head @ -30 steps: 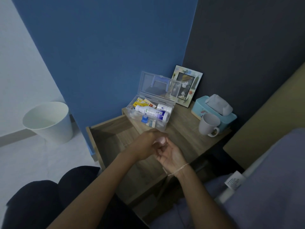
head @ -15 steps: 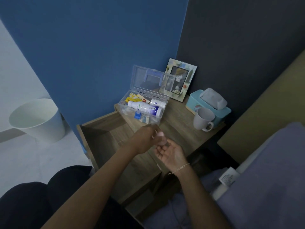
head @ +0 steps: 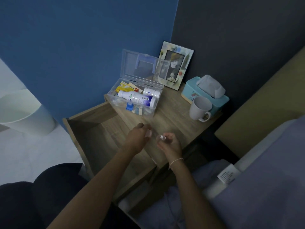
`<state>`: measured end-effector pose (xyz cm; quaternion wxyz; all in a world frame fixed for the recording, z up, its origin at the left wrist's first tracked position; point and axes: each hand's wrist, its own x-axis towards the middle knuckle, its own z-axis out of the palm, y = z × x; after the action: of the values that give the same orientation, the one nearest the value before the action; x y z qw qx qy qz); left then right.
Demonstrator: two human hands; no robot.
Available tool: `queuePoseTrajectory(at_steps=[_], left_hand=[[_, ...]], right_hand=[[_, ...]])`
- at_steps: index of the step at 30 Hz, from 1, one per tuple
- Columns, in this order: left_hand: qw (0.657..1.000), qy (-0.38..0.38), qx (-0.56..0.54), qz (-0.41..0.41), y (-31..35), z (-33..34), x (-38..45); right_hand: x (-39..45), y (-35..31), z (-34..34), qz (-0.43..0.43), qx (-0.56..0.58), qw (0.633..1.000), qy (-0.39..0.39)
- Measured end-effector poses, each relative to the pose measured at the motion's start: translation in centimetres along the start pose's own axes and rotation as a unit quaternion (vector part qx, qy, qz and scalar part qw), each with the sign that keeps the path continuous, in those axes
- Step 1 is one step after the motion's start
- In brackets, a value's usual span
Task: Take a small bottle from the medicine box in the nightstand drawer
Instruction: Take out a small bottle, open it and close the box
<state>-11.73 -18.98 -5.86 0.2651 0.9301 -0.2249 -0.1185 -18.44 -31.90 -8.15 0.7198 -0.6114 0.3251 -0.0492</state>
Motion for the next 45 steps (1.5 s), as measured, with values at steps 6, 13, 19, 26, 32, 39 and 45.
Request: queuePoseTrajectory(at_steps=[6,13,19,26,32,39,45], left_hand=[[0.997,0.017,0.071,-0.011,-0.3,2.7,0.4],[0.995,0.048,0.082,0.035,-1.9,4.2,0.0],[0.984,0.100,0.091,0.117,-2.9,4.8,-1.0],[0.982,0.080,0.067,0.160,-3.4,4.8,-2.3],[0.978,0.048,0.072,0.190,-2.0,4.6,-2.5],[0.980,0.063,0.073,0.175,-1.8,4.5,-2.7],[0.994,0.063,0.059,0.071,-3.3,4.4,-0.1]], right_hand=[[0.5,1.4,0.5,-0.122,-0.216,0.967,0.058],[0.2,2.2,0.0,-0.167,-0.307,0.935,0.062],[-0.1,2.5,-0.1,-0.175,-0.338,0.922,0.074],[-0.2,2.2,-0.1,-0.156,-0.338,0.924,0.091],[-0.4,2.1,-0.3,-0.155,-0.335,0.923,0.113],[-0.6,2.1,-0.1,-0.163,-0.291,0.936,0.112],[1.1,-0.7,0.4,-0.224,-0.257,0.922,0.185]])
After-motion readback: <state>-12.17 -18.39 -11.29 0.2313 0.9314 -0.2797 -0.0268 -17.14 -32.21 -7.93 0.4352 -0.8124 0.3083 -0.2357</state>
